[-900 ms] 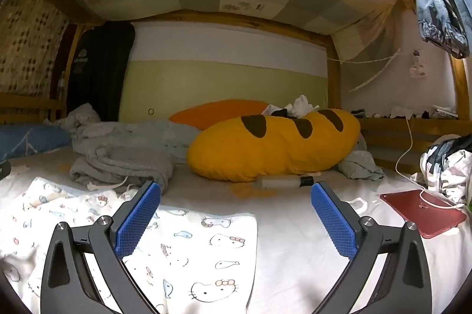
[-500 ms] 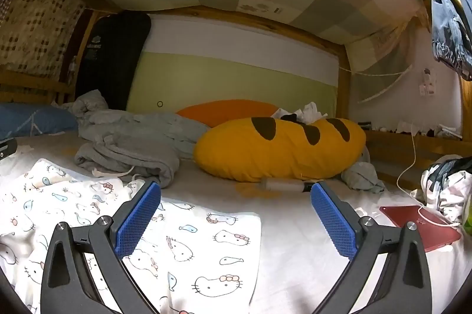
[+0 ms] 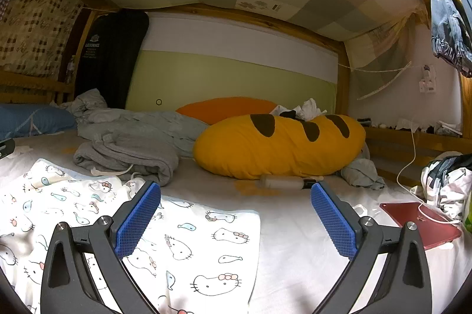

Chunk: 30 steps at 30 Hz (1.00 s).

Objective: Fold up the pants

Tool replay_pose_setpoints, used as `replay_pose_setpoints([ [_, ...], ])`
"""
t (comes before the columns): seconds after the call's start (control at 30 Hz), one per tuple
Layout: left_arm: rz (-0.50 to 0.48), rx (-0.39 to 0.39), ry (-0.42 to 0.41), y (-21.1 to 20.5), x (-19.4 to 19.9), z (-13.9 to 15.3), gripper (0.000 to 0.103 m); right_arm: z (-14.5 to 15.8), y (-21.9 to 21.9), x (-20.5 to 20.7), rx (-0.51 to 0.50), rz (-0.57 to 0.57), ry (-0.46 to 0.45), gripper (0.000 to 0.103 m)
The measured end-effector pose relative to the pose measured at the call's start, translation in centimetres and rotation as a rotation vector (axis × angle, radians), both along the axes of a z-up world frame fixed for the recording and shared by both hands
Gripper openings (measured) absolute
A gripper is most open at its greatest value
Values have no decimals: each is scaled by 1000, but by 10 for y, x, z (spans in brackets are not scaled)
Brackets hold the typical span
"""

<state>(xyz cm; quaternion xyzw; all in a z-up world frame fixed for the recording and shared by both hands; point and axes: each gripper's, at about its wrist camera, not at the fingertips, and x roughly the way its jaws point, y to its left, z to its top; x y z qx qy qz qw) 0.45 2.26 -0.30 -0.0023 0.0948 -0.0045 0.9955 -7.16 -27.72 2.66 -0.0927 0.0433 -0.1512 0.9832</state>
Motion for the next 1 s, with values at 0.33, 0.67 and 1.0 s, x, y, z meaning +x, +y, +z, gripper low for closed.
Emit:
replay_pose_setpoints([
  [0.33, 3, 3, -3, -1, -1, -1, 103, 0, -3, 0, 14, -9, 4, 102],
  [0.67, -4, 27, -27, -5, -6, -1, 103, -1, -4, 1, 21, -15, 7, 102],
  [1.0, -8, 47, -37, -14, -7, 1, 103, 0, -6, 2, 30, -19, 12, 102],
])
